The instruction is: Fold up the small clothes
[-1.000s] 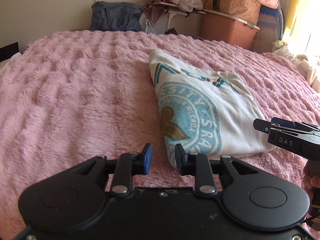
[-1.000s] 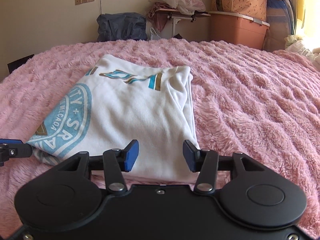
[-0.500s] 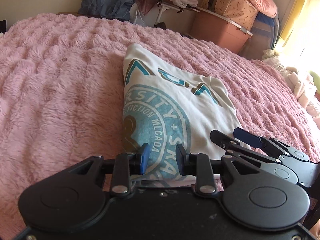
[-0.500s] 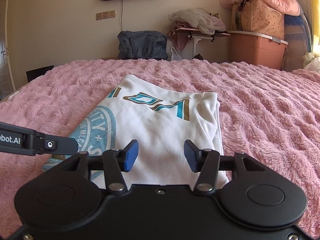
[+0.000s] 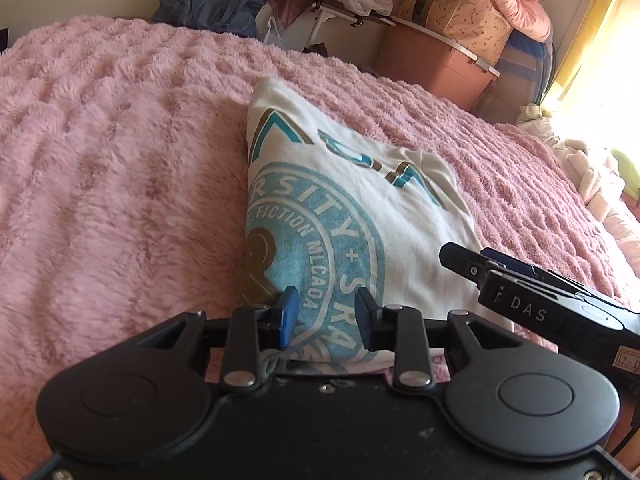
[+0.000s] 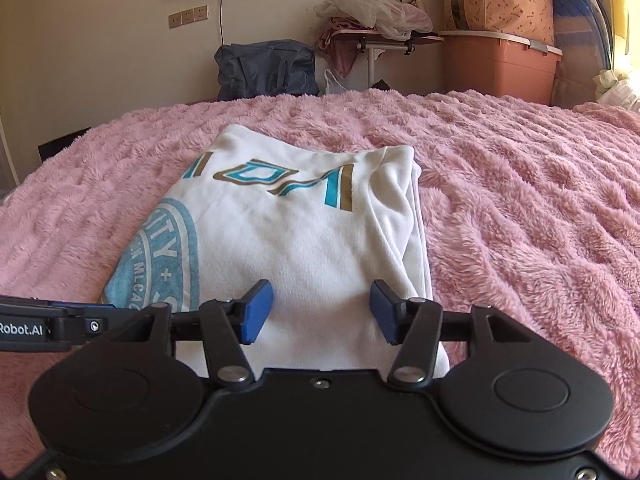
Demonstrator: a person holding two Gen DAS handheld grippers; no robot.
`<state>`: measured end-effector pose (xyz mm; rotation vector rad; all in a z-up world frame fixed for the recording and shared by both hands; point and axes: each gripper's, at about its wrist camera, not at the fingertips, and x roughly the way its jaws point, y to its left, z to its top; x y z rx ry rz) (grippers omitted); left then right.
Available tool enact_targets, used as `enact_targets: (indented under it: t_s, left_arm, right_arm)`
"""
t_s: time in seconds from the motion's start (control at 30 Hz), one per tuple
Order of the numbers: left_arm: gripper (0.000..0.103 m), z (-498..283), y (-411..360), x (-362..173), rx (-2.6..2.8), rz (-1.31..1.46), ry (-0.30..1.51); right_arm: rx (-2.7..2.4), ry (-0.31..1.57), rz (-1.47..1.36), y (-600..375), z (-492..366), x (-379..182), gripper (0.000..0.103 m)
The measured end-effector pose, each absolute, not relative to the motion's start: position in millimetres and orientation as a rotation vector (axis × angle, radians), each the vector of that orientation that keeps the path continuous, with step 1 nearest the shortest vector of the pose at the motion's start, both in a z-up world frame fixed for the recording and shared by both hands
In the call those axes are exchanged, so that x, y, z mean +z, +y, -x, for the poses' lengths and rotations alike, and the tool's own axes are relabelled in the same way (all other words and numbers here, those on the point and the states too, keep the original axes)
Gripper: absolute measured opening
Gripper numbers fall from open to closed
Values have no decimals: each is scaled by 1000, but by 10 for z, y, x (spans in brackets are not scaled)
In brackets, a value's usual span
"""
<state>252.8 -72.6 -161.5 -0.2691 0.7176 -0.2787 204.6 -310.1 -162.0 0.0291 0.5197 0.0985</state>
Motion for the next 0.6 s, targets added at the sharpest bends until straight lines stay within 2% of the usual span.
enact_targets:
  t_s: [0.2, 0.23, 0.27, 0.3, 0.6]
  left_arm:
    - [36, -2787, -698, -1377, -285, 225, 649]
    - [36, -2853, -696, -1376, -282, 219, 646]
    - [36, -2907, -695, -1386, -285, 218, 648]
    - [36, -2962, -693, -1406, -287, 221, 653]
    - [36, -3245, -756, -1549, -291, 206, 683]
  right_arm:
    - [115, 442, -105, -3413, -2389, -1251, 56]
    - [108, 440, -109, -3474, -2496, -1227, 53]
    - [98, 446, -110, -3541, -2636, -1211, 43]
    - [98, 454, -108, -3589, -2751, -1205, 38]
    - [77, 561, -159, -3903, -3432, -1366, 33]
